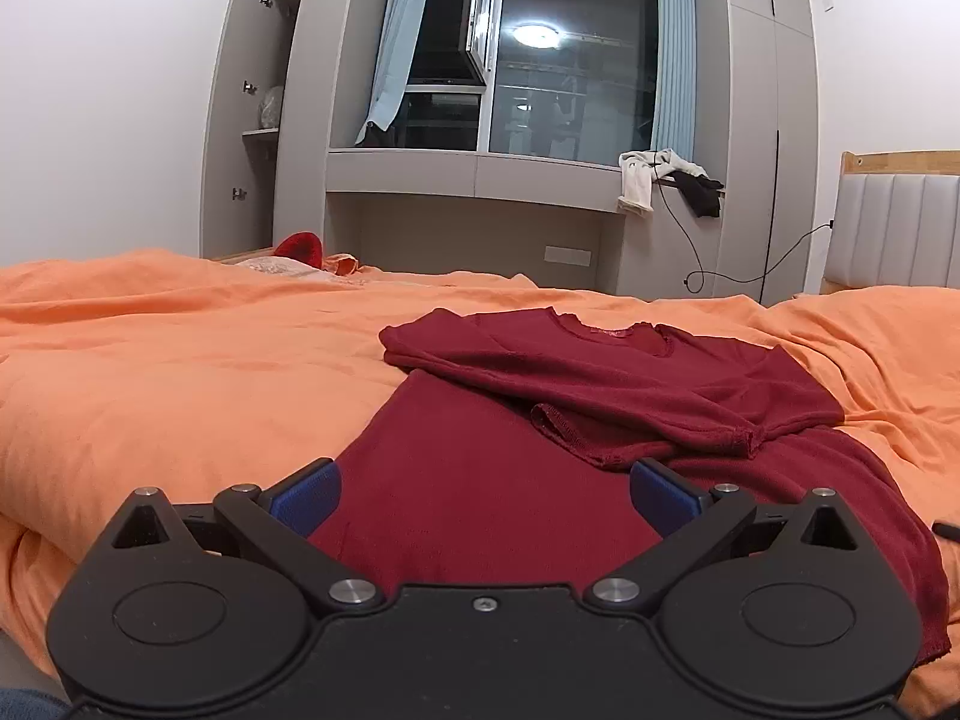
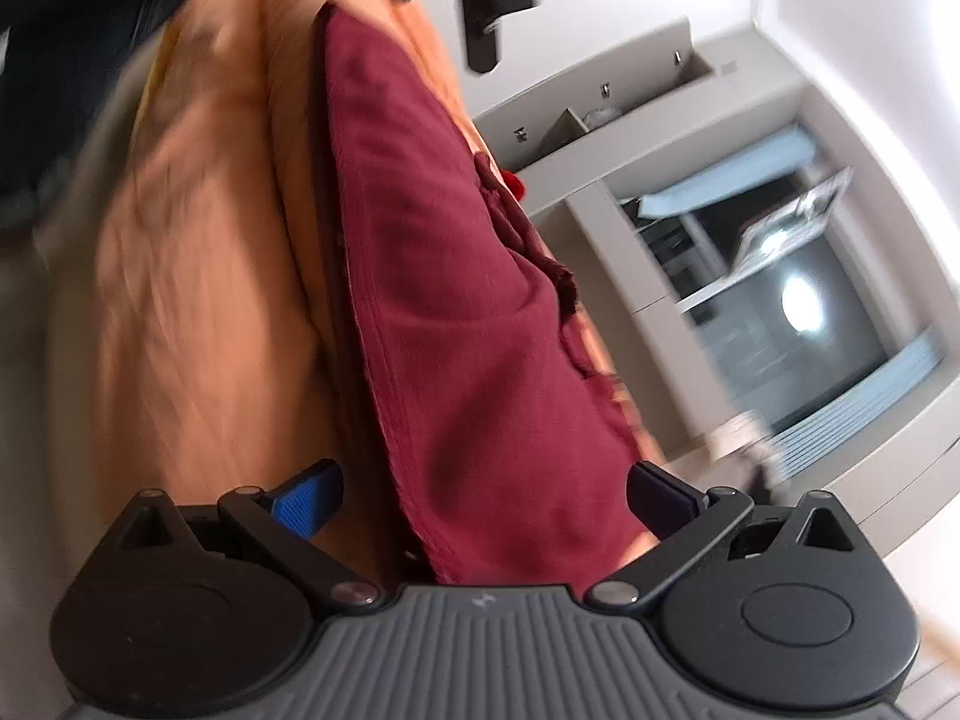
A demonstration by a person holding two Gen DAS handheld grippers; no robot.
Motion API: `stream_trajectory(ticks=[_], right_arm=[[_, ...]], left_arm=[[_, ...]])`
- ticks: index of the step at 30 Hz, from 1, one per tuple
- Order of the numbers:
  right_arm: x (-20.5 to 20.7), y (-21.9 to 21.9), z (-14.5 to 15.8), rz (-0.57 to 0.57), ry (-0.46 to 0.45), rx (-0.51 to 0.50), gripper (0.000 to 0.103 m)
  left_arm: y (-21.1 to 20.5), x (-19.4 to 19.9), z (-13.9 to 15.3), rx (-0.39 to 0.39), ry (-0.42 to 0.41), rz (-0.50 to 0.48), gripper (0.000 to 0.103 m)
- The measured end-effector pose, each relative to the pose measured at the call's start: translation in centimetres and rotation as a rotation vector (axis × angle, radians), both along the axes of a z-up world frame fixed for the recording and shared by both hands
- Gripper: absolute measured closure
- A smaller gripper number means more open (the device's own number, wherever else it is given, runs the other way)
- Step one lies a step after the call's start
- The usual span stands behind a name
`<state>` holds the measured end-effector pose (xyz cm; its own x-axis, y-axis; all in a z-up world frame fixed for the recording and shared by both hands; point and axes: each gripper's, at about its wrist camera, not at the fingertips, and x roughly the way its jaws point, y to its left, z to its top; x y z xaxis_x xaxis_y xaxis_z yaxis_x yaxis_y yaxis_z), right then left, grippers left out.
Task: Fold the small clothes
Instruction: 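Grasp the shirt's long edge with the right gripper, then grasp the same shirt edge with the left gripper beside the right gripper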
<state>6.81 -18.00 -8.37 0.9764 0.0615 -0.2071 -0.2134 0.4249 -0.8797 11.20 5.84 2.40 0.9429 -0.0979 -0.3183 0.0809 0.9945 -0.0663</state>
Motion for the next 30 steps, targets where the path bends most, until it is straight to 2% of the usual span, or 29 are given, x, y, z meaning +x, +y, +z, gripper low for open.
stream_trajectory(ticks=[4,7,8,10,12,13,14,15,16,18,20,24,27,30], right_arm=[[0.5,0.4,-2.0,-0.009,-0.099,-0.126,0.000],[0.4,0.7,-2.3,-0.003,-0.133,-0.123,0.001],[0.3,0.7,-2.2,0.003,-0.147,-0.115,0.004],[0.1,0.8,-1.8,0.020,-0.165,-0.094,0.021],[0.0,0.8,-1.5,0.023,-0.165,-0.081,0.057],[0.0,0.9,-1.3,0.031,-0.159,-0.067,0.067],[0.0,0.7,-1.0,0.039,-0.152,-0.050,0.083],[-0.3,0.8,-0.5,0.048,-0.142,-0.021,0.087],[-0.5,0.6,0.1,0.057,-0.135,0.009,0.087],[-0.4,-0.4,2.5,0.068,-0.110,0.148,0.091],[0.5,-1.6,5.2,0.041,-0.085,0.328,0.091],[2.3,-3.7,8.8,-0.007,-0.069,0.568,0.091],[3.2,-4.9,10.1,-0.021,-0.055,0.668,0.092],[4.0,-4.9,10.4,-0.018,-0.045,0.682,0.092]], left_arm=[[0.1,-0.2,-0.2,0.013,0.008,0.005,0.001],[-0.1,-0.3,-0.4,0.026,0.011,-0.001,0.001],[-0.2,-0.4,-0.4,0.027,0.008,-0.003,0.001],[-0.1,-0.6,-0.3,0.024,-0.001,-0.008,0.001],[0.0,-0.8,0.0,0.012,-0.015,-0.016,0.001],[0.1,-1.0,0.1,0.003,-0.027,-0.024,0.001],[0.2,-1.4,0.2,-0.005,-0.042,-0.036,0.001],[0.2,-1.8,0.4,-0.014,-0.060,-0.061,0.001],[0.0,-2.4,0.5,-0.015,-0.083,-0.103,0.001],[-0.7,-3.8,0.5,0.011,-0.130,-0.198,0.001],[-2.2,-5.2,0.1,0.080,-0.167,-0.293,0.001],[-6.1,-7.2,-1.5,0.294,-0.233,-0.432,0.001],[-8.4,-6.6,-3.0,0.422,-0.212,-0.418,0.001],[-9.7,-4.3,-4.0,0.490,-0.145,-0.322,0.001]])
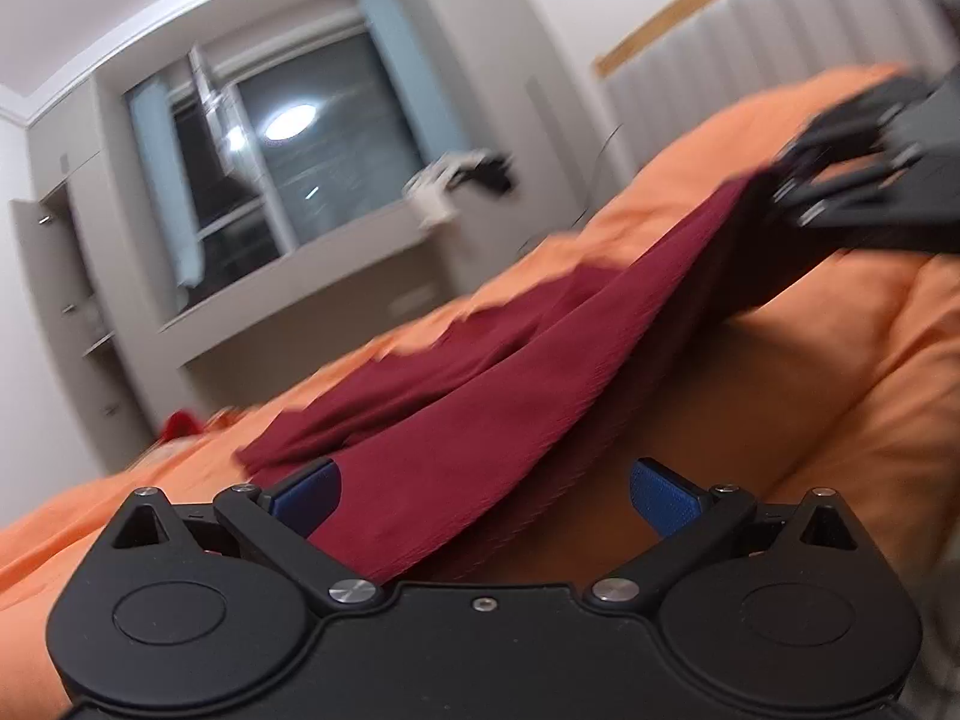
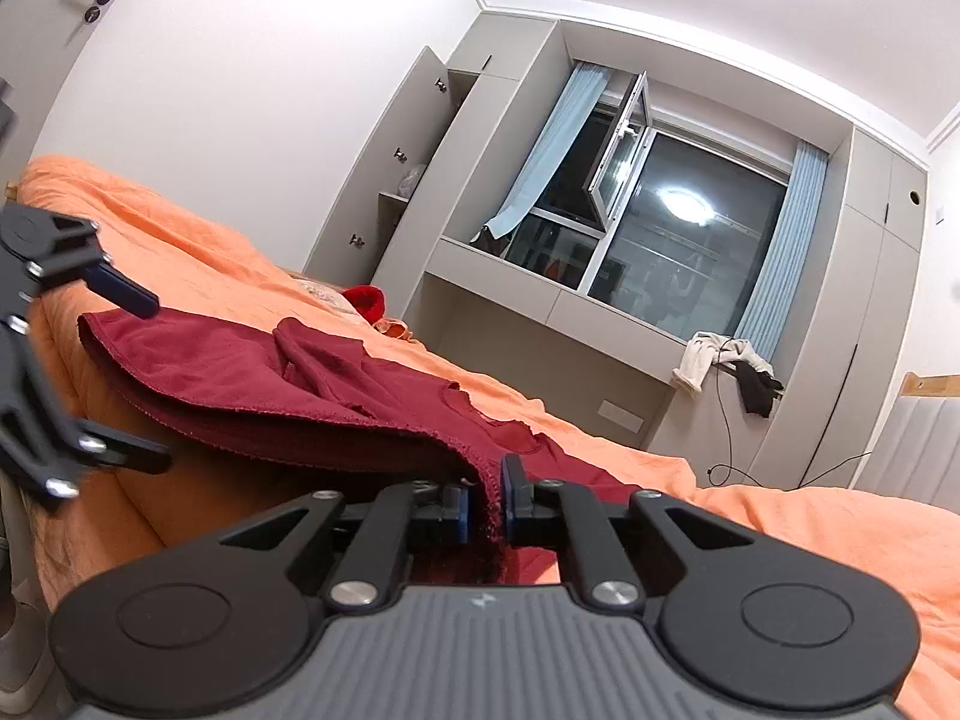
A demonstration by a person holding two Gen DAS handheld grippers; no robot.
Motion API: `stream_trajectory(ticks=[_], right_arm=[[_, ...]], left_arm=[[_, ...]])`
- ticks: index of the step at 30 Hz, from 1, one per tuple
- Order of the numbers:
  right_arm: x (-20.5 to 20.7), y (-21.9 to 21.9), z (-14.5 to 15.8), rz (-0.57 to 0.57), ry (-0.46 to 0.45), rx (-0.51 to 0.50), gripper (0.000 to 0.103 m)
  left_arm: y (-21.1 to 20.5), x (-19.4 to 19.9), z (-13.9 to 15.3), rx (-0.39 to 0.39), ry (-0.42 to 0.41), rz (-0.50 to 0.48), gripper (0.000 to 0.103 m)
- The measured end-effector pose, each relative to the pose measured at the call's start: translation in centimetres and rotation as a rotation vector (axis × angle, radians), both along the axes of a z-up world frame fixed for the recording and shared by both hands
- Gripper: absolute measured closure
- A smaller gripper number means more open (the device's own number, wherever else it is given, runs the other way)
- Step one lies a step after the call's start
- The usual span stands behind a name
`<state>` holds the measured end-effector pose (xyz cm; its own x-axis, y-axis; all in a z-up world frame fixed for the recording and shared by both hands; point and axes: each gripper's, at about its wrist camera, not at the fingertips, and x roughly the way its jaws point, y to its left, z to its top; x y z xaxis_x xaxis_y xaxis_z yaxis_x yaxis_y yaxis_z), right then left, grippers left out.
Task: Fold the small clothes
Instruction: 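Grasp the same shirt edge with the left gripper beside the right gripper, then lift the shirt edge with both grippers and carry it over the shirt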
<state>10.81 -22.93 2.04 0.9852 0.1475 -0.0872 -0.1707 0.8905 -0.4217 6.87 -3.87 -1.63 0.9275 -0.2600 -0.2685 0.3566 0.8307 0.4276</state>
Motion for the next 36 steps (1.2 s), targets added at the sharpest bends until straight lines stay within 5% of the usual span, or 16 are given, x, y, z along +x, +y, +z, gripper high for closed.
stream_trajectory(ticks=[3,5,8,13,19,22,24,28,31,36], right_arm=[[-0.7,-1.0,0.3,0.005,-0.008,-0.003,0.092],[-1.3,-1.4,0.2,0.008,-0.017,-0.002,0.092],[-2.0,-1.2,-0.1,0.010,-0.030,-0.011,0.092],[-3.3,-1.3,-0.3,0.001,-0.003,0.009,0.092],[-3.0,-1.8,0.0,-0.031,0.020,0.042,0.092],[-3.3,-1.7,0.0,-0.035,0.018,0.031,0.092],[-3.3,-1.5,-0.1,-0.035,0.025,0.020,0.092],[-3.3,-1.0,-0.7,-0.041,0.030,-0.021,0.092],[-3.8,-0.8,-0.6,-0.040,0.030,-0.018,0.094],[-5.2,-0.4,0.2,-0.037,-0.010,-0.057,0.097]], left_arm=[[-0.5,2.5,-0.9,0.049,0.035,0.139,0.001],[-0.5,3.1,-1.1,0.044,0.064,0.149,0.001],[-1.0,2.6,-1.2,0.065,0.027,0.125,0.001],[-0.2,3.0,-1.0,0.078,-0.020,0.240,0.003],[3.2,2.4,0.9,-0.052,-0.043,0.394,0.031],[4.3,2.8,1.1,-0.048,-0.007,0.434,0.049],[4.7,3.0,0.9,-0.026,0.007,0.459,0.049],[5.3,2.3,1.2,-0.049,-0.002,0.461,0.088],[5.3,1.9,1.9,-0.079,-0.059,0.452,0.097],[6.0,0.1,4.0,-0.158,-0.109,0.425,0.098]])
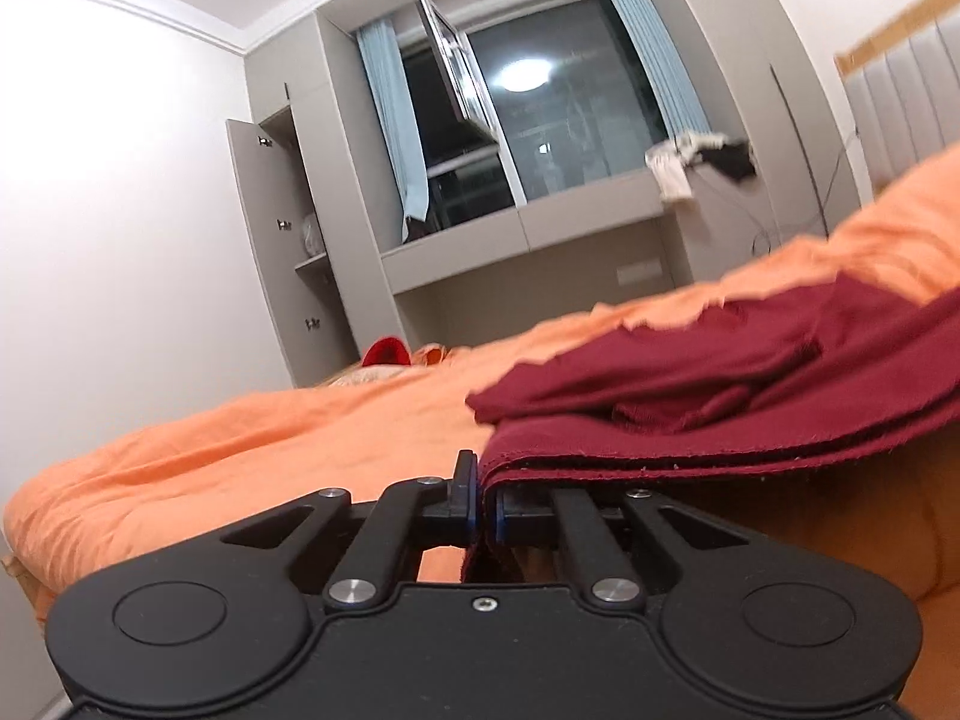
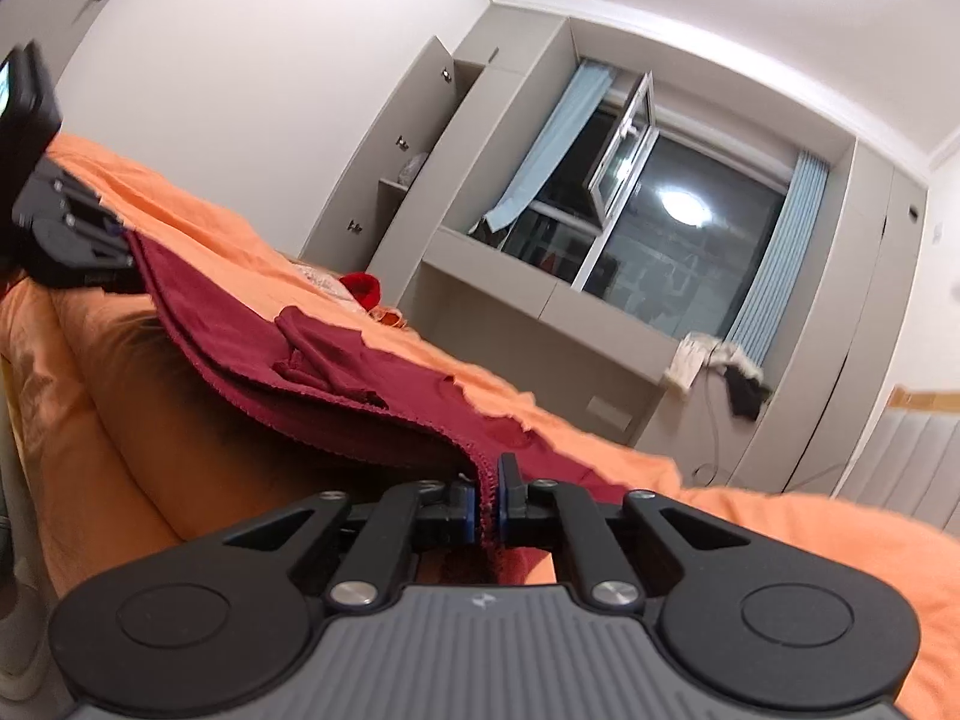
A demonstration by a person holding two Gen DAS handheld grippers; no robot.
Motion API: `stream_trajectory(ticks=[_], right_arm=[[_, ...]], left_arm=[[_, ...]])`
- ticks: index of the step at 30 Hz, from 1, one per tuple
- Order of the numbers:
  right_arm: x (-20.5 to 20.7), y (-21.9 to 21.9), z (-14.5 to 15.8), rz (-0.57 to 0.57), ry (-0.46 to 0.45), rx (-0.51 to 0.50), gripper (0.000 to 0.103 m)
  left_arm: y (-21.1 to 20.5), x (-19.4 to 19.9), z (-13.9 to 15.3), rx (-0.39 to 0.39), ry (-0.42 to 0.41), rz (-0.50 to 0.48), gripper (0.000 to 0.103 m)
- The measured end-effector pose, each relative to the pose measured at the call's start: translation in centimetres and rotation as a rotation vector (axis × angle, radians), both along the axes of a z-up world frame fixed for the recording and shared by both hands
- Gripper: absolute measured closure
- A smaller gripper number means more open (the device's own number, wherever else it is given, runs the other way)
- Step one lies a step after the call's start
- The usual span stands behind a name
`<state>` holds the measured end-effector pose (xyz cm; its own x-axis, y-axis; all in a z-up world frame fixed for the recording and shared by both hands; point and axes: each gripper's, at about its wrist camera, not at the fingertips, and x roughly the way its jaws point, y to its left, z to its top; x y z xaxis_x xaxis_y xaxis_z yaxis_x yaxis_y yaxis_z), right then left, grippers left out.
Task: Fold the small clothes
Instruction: 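Lift the shirt edge with both grippers and carry it over the shirt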
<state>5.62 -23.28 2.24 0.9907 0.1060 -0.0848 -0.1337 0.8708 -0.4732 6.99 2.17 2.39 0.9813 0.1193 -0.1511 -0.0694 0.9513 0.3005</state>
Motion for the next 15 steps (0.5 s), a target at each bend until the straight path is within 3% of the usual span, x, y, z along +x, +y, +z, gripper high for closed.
stream_trajectory(ticks=[5,12,15], right_arm=[[-1.4,-0.5,1.5,-0.021,-0.057,-0.020,0.097],[-6.1,-2.4,5.9,-0.035,-0.159,-0.020,0.097],[-8.3,-2.8,7.1,-0.011,-0.153,-0.021,0.097]], left_arm=[[0.5,-2.7,3.1,-0.056,-0.069,-0.060,0.098],[-0.3,-8.9,7.7,0.071,-0.192,-0.197,0.098],[-0.5,-11.1,9.5,0.068,-0.196,-0.247,0.098]])
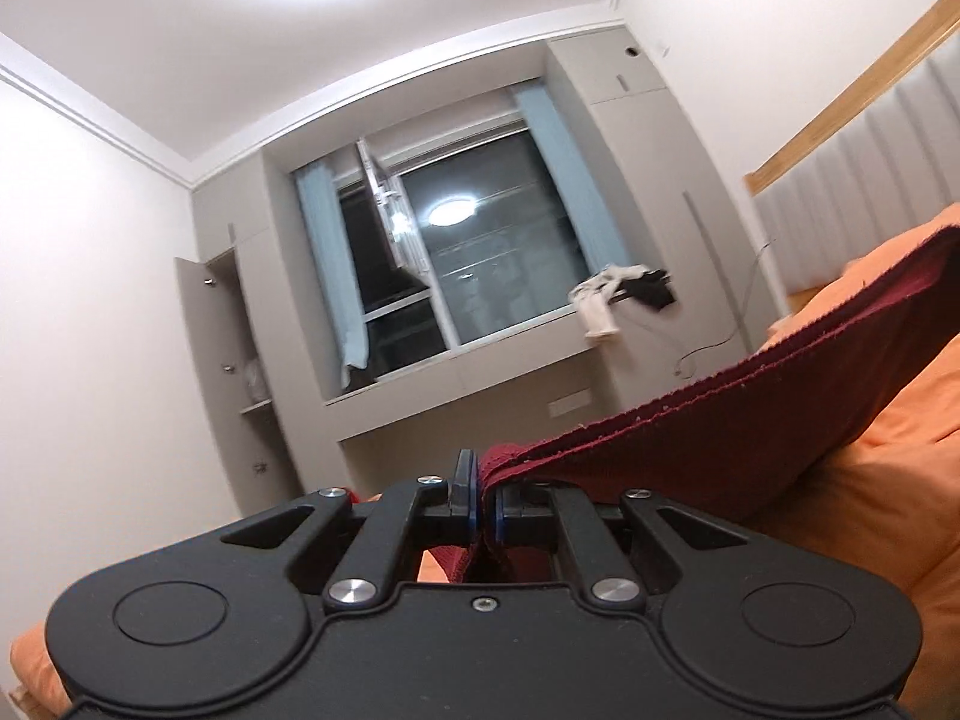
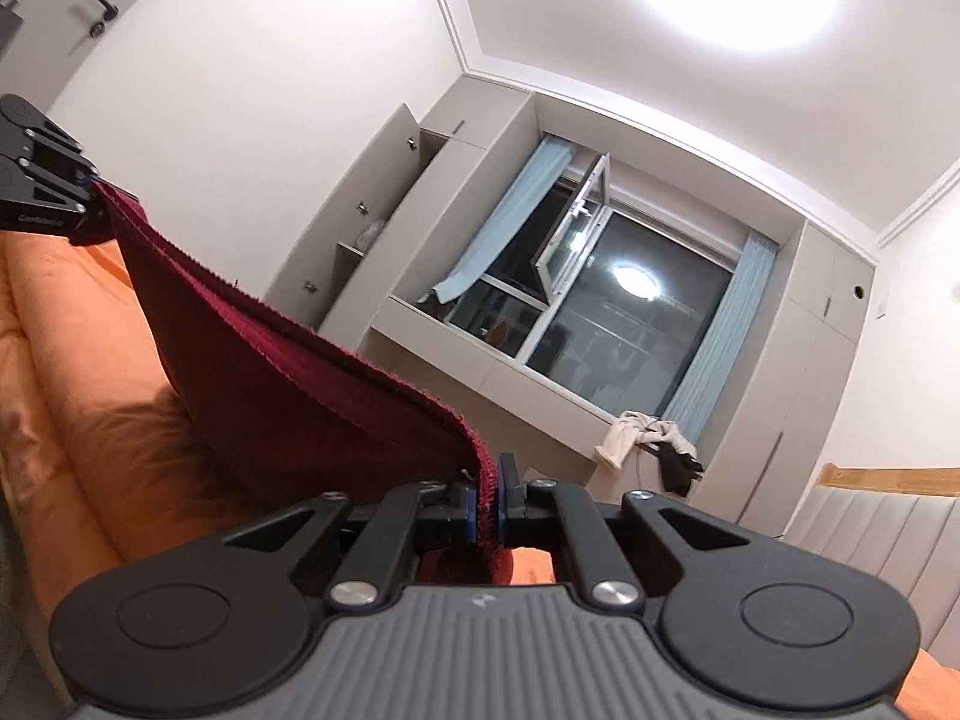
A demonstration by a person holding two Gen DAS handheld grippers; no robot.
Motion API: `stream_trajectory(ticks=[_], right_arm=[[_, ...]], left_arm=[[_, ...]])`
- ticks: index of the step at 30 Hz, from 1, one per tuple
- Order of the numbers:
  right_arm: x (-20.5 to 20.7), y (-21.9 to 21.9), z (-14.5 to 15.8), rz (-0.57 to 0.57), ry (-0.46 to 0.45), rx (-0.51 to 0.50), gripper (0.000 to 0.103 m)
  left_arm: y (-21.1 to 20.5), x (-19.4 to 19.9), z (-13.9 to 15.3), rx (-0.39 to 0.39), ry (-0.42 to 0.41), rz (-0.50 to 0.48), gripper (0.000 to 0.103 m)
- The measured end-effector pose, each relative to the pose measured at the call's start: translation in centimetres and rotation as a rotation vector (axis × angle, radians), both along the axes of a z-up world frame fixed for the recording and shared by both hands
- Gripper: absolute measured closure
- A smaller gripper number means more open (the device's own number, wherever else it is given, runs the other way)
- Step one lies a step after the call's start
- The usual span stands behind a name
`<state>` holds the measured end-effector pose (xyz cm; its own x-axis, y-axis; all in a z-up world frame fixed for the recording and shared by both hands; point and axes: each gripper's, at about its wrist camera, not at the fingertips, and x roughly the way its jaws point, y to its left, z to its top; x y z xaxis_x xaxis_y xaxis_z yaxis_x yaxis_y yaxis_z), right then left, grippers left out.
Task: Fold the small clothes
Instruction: 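Lift the shirt edge with both grippers and carry it over the shirt, then lower the edge onto the shirt and open both grippers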
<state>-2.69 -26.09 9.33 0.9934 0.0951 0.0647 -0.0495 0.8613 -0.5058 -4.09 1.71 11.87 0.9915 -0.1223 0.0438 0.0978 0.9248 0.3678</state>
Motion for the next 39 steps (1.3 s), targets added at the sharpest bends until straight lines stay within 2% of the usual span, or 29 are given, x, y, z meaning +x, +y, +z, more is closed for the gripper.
stream_trajectory(ticks=[4,9,13,17,21,23,27,31,39], right_arm=[[-1.2,-0.2,0.7,0.029,0.018,0.007,0.097],[1.9,-0.6,1.6,0.050,0.003,0.028,0.097],[6.7,-0.7,2.4,0.038,-0.037,0.037,0.097],[12.4,-0.7,3.3,0.010,-0.047,0.057,0.096],[18.3,-0.9,3.5,-0.011,-0.018,0.068,0.096],[21.8,-1.0,3.3,-0.014,0.018,0.077,0.096],[27.5,-2.0,1.9,0.039,0.079,0.174,0.096],[31.7,-2.8,-0.2,0.026,0.122,0.248,0.096],[38.3,-2.5,-4.1,-0.020,0.257,0.139,0.095]], left_arm=[[0.7,-1.5,1.8,-0.067,0.067,-0.060,0.098],[1.1,0.7,2.8,-0.082,0.120,-0.058,0.098],[0.6,4.6,3.5,-0.059,0.097,-0.022,0.098],[0.0,9.8,4.4,-0.094,0.099,-0.002,0.098],[-1.0,15.5,5.0,-0.089,0.103,0.034,0.098],[-1.3,19.0,5.1,-0.102,0.133,0.059,0.098],[-1.6,25.8,3.8,-0.122,0.197,0.119,0.098],[-1.1,31.7,1.4,-0.177,0.281,0.160,0.098],[-0.3,39.8,-3.8,-0.197,0.441,0.222,0.097]])
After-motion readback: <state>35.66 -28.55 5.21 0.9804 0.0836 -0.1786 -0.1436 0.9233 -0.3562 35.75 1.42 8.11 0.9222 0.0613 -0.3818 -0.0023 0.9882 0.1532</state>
